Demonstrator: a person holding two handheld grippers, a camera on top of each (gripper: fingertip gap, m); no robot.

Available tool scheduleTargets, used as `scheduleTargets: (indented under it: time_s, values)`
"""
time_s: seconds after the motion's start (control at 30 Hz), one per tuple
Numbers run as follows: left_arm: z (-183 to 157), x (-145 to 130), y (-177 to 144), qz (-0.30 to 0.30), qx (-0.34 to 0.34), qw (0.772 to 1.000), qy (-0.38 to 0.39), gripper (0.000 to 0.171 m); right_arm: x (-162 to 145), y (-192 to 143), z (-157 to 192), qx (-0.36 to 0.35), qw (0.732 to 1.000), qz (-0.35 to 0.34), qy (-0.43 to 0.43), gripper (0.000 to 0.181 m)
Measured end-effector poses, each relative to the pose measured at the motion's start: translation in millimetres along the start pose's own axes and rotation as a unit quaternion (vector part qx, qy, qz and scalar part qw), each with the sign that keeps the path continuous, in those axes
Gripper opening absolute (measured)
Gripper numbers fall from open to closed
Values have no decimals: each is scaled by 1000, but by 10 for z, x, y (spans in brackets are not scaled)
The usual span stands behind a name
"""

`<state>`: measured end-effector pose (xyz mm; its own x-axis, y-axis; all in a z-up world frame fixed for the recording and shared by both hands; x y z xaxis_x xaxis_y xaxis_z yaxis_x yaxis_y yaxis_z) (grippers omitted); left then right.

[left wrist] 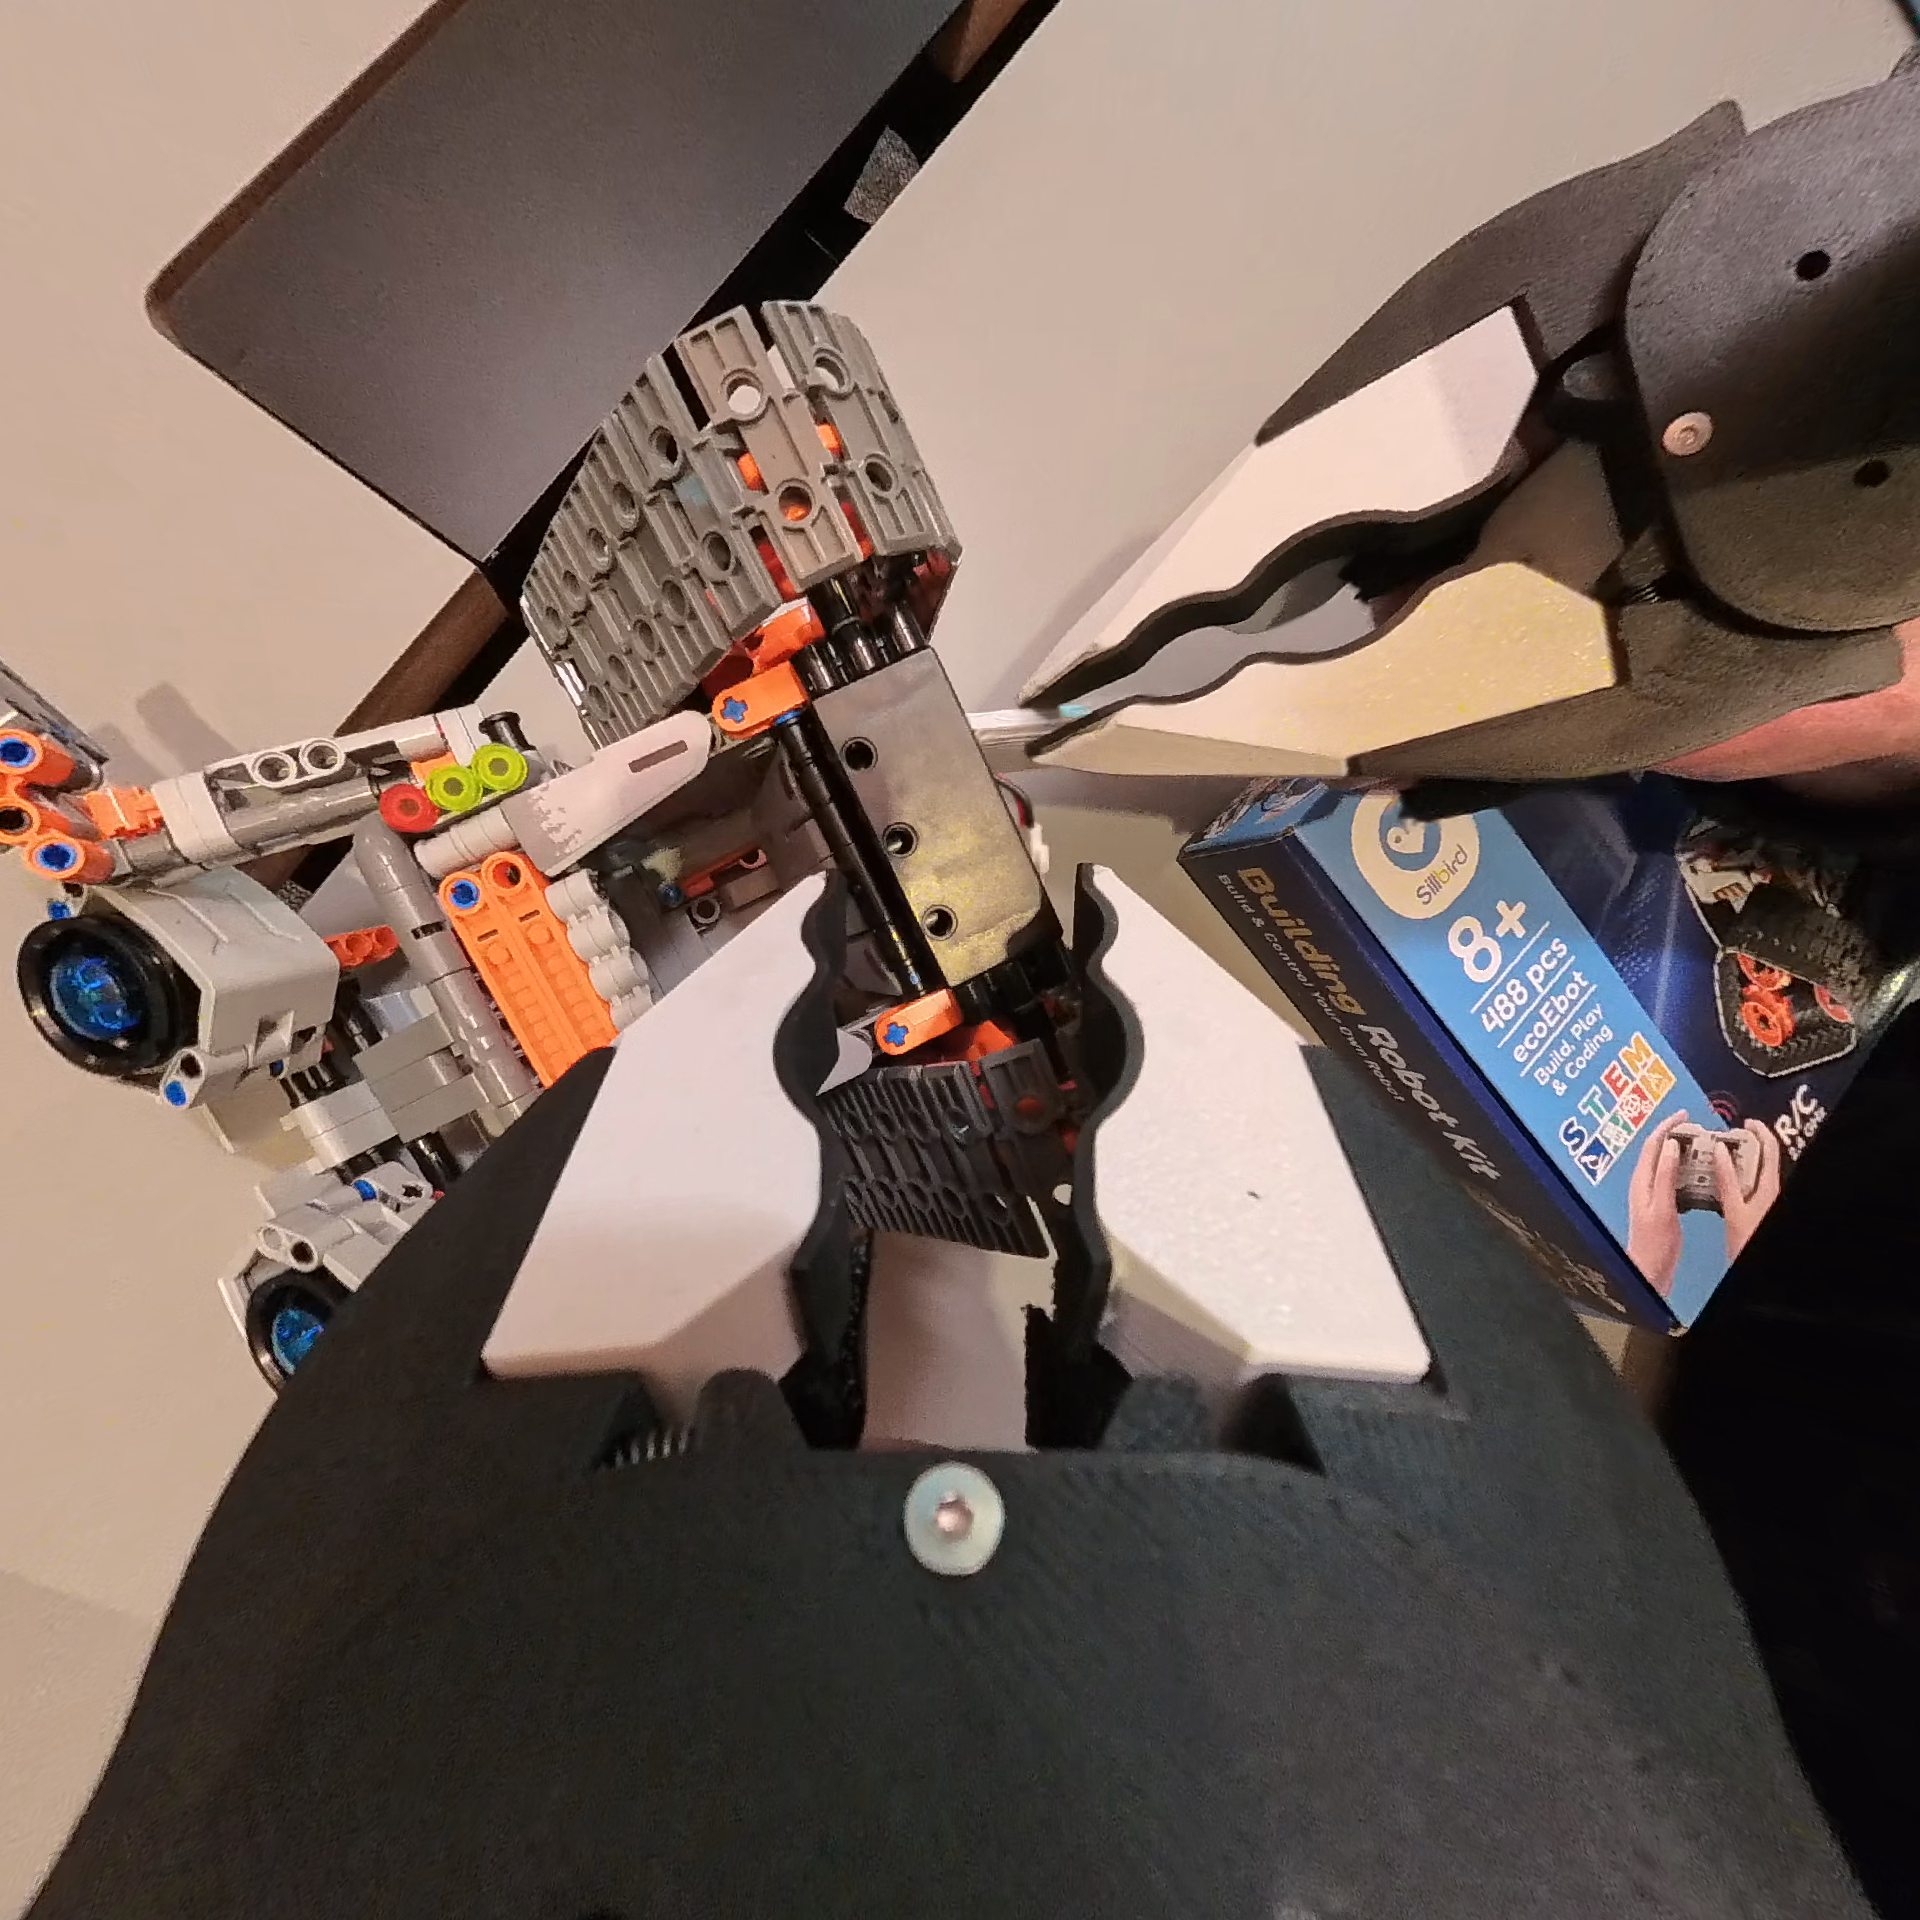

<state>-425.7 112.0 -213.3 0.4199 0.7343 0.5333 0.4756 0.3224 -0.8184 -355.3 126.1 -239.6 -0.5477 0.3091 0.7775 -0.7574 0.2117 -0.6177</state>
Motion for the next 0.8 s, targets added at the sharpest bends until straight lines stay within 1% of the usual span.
scheduleTargets:
  time_s: [0.13, 0.27, 0.33, 0.43, 0.53, 0.63, 0.73, 0.8]
  values:
    - [5, 0, 5, -3, 3, 1000, -2, 43, 13, 28, -3, -24, 999, 8, -21, 4]
    - [4, 7, 12, -4, 3, 1000, -4, 43, 11, 35, -18, -59, 996, 23, -67, 4]
    - [-8, 12, 27, -6, -1, 1000, -9, 45, -2, 44, -36, -67, 994, 35, -79, 4]
    - [-23, 10, 45, -3, -5, 1000, -10, 46, -4, 33, -37, -77, 987, 60, -124, 4]
    - [-34, 9, 60, -4, -13, 1000, -16, 46, -13, 35, -74, -51, 984, 75, -153, 4]
    - [-23, 17, 57, -1, -15, 1000, -18, 45, 9, 19, -125, 22, 988, 87, -128, 4]
    - [-21, 22, 66, -2, -18, 1000, -22, 46, 28, 18, -173, 60, 982, 113, -138, 4]
    - [-18, 25, 67, -1, -19, 1000, -22, 46, 31, 25, -192, 68, 979, 127, -145, 4]
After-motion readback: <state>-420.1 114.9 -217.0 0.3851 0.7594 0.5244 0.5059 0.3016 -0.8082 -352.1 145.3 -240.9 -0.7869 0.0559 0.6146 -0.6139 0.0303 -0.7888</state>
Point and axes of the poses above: each gripper's, where its closed fingertips meet, y out along the fingers, x out of its top, z = x × y across the jaws, the point moved 3 cm from there along -y, back along the fingers, and after that the axes turned 4 degrees about x, right-handed, at the moved point
